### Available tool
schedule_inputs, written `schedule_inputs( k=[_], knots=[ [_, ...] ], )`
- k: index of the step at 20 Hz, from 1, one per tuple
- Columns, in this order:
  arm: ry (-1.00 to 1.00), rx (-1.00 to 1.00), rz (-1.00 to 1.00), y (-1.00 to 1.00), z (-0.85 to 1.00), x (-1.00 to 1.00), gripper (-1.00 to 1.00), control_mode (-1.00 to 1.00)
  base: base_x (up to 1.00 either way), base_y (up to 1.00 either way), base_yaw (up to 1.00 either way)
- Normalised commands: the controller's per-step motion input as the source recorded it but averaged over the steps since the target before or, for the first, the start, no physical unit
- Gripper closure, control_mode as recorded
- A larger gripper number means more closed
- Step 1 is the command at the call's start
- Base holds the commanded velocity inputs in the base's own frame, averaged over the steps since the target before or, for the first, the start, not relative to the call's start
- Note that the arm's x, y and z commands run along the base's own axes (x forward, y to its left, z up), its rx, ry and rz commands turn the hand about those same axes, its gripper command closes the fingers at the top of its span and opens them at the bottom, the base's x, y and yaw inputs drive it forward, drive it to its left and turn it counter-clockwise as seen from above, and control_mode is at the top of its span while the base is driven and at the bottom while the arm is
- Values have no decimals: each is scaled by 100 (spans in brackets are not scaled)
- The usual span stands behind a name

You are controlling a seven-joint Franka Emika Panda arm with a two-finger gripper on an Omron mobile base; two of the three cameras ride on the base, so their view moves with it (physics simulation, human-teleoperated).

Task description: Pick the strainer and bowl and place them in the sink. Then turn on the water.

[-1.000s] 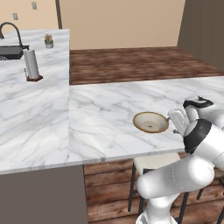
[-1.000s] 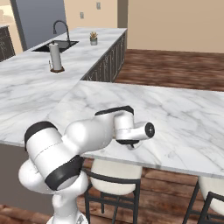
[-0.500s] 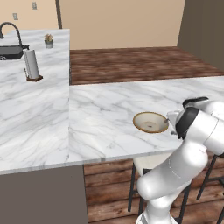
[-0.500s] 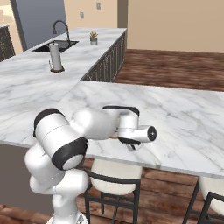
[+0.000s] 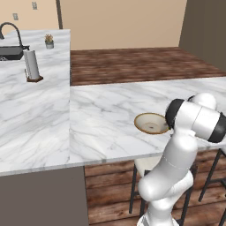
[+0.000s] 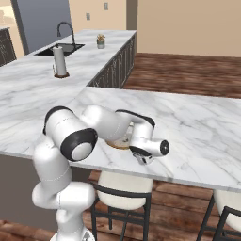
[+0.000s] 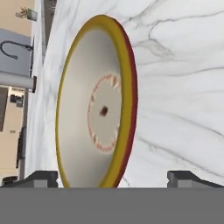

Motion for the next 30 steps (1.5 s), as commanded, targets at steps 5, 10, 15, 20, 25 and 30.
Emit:
schedule_inputs(
  k=[5,10,15,20,25,30],
  knots=[
    [0,1,0,0,-17,21,-100,-100,0,0,0],
    [0,0,0,0,-13,26,-100,-100,0,0,0],
    [0,0,0,0,-18,23,-100,-100,0,0,0],
    [0,0,0,0,-24,20,-100,-100,0,0,0],
    [0,0,0,0,-27,19,-100,-100,0,0,0],
    [0,0,0,0,-26,23,-100,-100,0,0,0]
  ],
)
